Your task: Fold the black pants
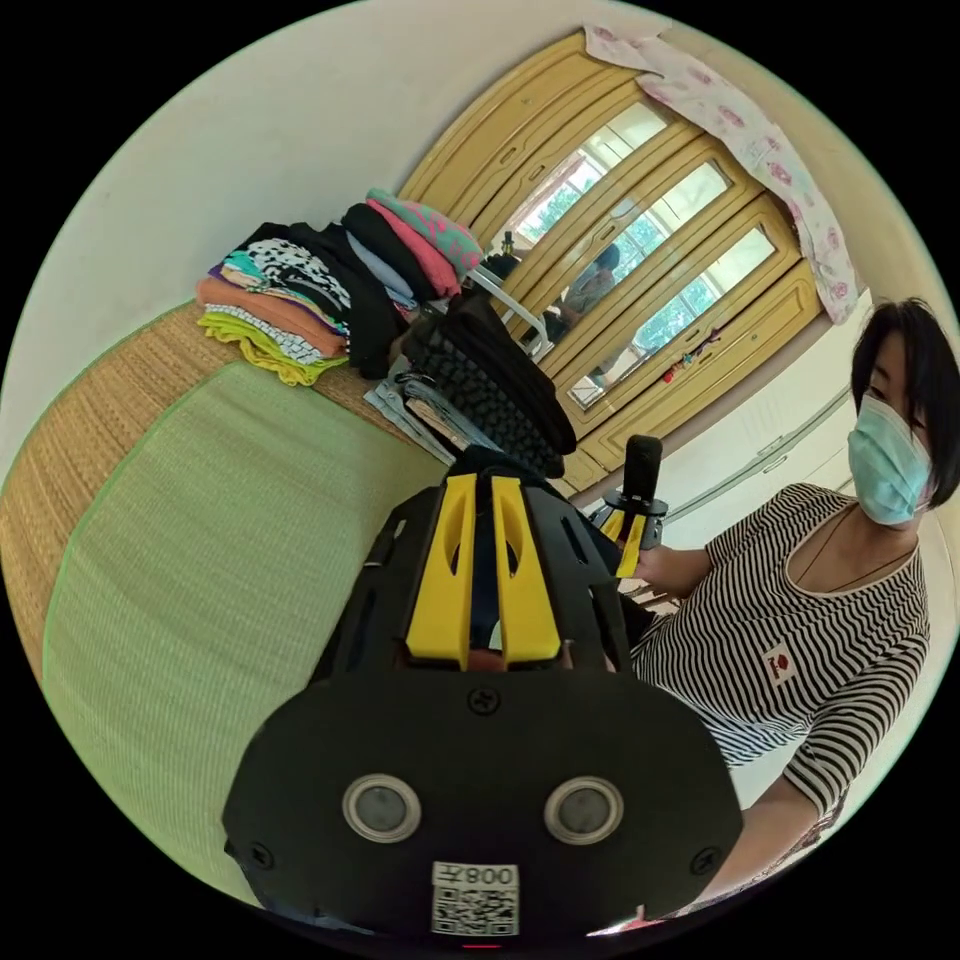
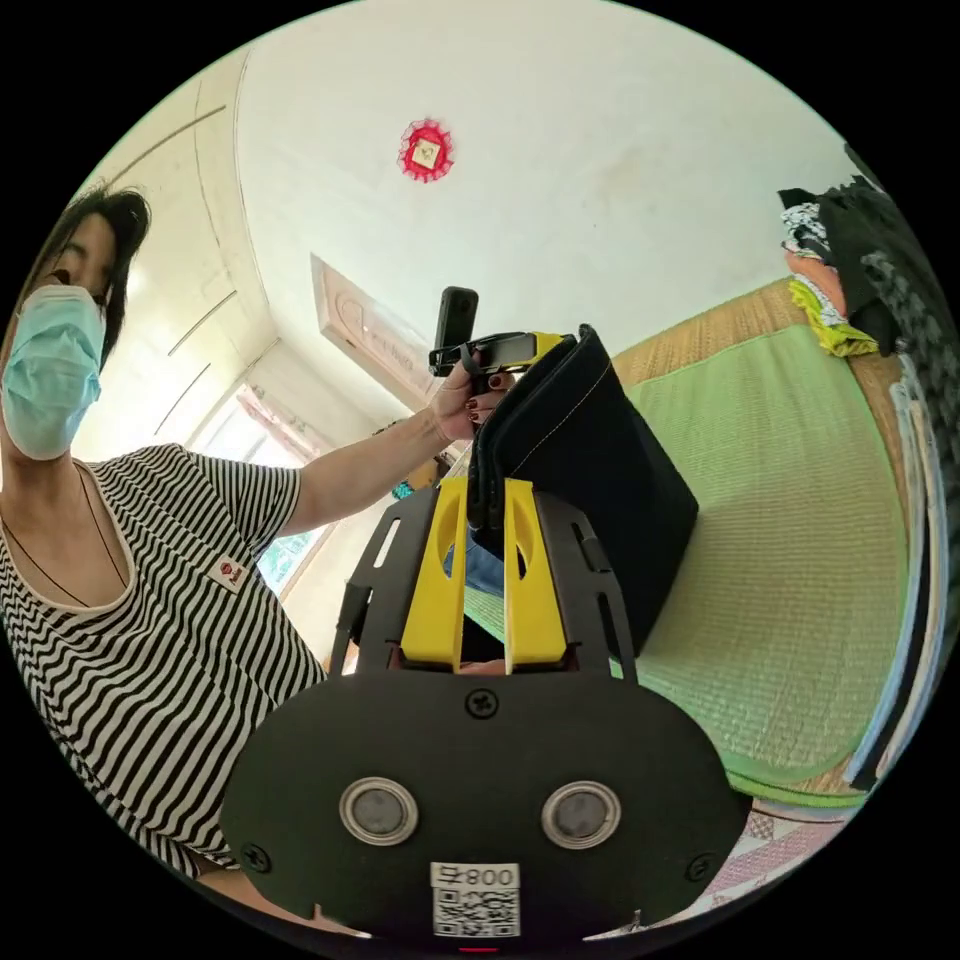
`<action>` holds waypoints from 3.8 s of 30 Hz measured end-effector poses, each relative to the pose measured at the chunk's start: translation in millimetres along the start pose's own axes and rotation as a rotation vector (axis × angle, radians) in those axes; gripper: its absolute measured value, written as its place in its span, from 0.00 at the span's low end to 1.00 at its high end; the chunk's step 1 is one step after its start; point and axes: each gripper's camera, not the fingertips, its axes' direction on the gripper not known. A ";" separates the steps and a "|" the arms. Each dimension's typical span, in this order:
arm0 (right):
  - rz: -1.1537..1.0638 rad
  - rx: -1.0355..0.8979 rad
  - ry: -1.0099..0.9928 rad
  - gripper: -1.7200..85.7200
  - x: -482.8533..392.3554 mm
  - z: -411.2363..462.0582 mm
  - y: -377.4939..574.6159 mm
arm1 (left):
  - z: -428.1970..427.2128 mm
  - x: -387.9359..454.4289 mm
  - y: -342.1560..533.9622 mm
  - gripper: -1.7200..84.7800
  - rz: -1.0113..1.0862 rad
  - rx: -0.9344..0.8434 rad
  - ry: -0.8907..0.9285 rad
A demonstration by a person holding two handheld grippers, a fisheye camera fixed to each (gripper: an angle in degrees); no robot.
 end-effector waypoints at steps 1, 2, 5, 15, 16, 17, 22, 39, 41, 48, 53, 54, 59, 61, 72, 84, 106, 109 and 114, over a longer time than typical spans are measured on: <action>-0.006 -0.019 -0.010 0.10 -3.5 12.2 -5.8 | -27.8 -0.8 16.3 0.06 -0.026 0.036 -0.017; -0.019 -0.054 -0.025 0.10 -10.4 35.8 -16.4 | -53.6 -2.8 33.2 0.06 -0.055 0.067 -0.025; -0.032 -0.145 -0.048 0.10 -22.8 97.8 -38.2 | -109.2 -14.6 77.2 0.05 -0.156 0.136 -0.034; 0.088 -0.611 0.020 0.10 -7.0 297.1 -45.2 | -197.0 -64.8 274.9 0.06 -0.859 0.274 -0.181; 0.092 -0.643 0.033 0.10 -6.3 305.4 -43.5 | -206.4 -57.7 293.4 0.06 -0.891 0.341 -0.174; 0.095 -0.672 0.050 0.10 -6.3 317.2 -41.6 | -213.6 -47.0 305.2 0.06 -0.894 0.395 -0.156; 0.131 -0.690 0.008 0.11 -7.9 341.5 -51.5 | -212.6 4.9 301.4 0.10 -0.811 0.338 -0.122; -0.007 -0.742 0.082 0.12 -62.2 365.8 -106.3 | -251.2 88.6 269.4 0.04 -0.736 0.132 -0.312; -0.018 -0.729 0.106 0.12 -67.0 366.2 -114.6 | -261.3 104.0 275.7 0.04 -0.738 0.159 -0.354; -0.082 -0.876 0.246 0.09 -65.8 411.9 -111.3 | -252.5 112.7 296.5 0.05 -0.865 0.091 -0.403; -0.062 -0.855 0.210 0.07 -66.1 408.6 -116.7 | -251.7 114.6 304.4 0.10 -0.898 0.137 -0.324; -0.056 -0.854 0.212 0.07 -67.0 408.4 -117.9 | -248.0 112.5 304.2 0.10 -0.899 0.130 -0.303; -0.041 -0.851 0.219 0.06 -70.7 401.6 -125.2 | -238.6 124.6 292.1 0.06 -0.860 0.143 -0.293; -0.038 -0.835 0.214 0.05 -71.9 396.3 -128.8 | -240.6 132.7 287.9 0.06 -0.825 0.196 -0.261; 0.007 -0.837 0.237 0.02 -64.4 387.3 -132.1 | -215.2 174.3 290.0 0.05 -0.825 0.187 -0.455; 0.081 -0.683 0.437 0.02 -78.0 256.8 -135.8 | -119.3 243.2 254.1 0.02 -0.625 0.012 -0.517; 0.333 -0.577 0.482 0.03 19.1 171.7 -170.5 | 28.1 275.1 224.3 0.03 -0.680 -0.170 -0.530; 0.312 -0.491 0.438 0.04 12.0 136.6 -162.9 | 39.3 289.6 221.9 0.06 -0.640 -0.112 -0.457; 0.498 -0.433 0.263 0.11 31.3 92.9 -129.9 | 75.5 314.0 198.7 0.12 -0.549 -0.066 -0.398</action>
